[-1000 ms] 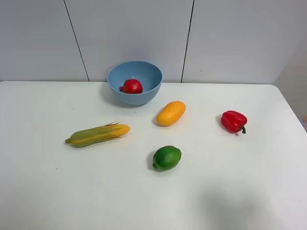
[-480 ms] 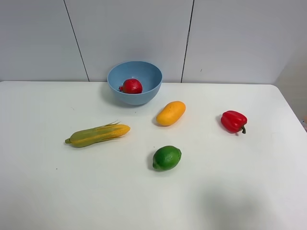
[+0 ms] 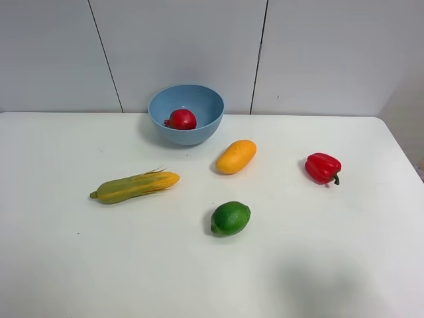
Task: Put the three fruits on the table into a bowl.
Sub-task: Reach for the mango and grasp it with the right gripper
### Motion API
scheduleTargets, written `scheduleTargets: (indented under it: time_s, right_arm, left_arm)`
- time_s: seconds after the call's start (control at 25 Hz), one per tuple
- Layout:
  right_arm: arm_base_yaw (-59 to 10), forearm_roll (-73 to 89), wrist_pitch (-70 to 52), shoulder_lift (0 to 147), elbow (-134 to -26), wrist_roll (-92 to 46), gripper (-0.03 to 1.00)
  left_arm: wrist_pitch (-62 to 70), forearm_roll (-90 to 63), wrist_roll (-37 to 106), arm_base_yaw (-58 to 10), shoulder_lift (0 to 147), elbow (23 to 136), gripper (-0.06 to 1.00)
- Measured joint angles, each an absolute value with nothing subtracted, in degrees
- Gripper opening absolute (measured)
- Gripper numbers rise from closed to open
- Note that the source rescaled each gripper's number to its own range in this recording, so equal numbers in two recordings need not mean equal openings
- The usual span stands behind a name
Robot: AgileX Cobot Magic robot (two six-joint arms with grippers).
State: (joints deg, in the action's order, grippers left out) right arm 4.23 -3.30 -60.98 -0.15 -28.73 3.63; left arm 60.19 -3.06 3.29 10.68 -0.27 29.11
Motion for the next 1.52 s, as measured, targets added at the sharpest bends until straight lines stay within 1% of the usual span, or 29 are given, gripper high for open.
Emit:
scheduleTargets:
  time_s: [0.92,1.04,1.16,1.36,1.52]
  right_arm:
    - [4.2,-3.3,-61.0,1.0,-28.7,3.6,1.0]
    - [4.2,-3.2,-60.9,7.2,-29.2,2.8,1.0]
    - [4.2,-2.1,-59.0,15.9,-32.3,1.6,1.0]
    - [4.2,2.3,-57.1,31.9,-41.9,-1.3,1.0]
    - [4.2,7.3,-59.0,44.6,-49.5,-4.7,1.0]
  left_arm:
    - [60.2,-3.1,3.3,10.7,-0.3,29.1,0.98]
    - [60.2,-3.1,3.3,10.7,-0.3,29.1,0.98]
    - [60.2,-3.1,3.3,10.7,-0.3,29.1,0.98]
    - [60.2,-3.1,3.3,10.7,-0.3,29.1,0.98]
    - [60.2,-3.1,3.3,10.7,-0.3,29.1,0.98]
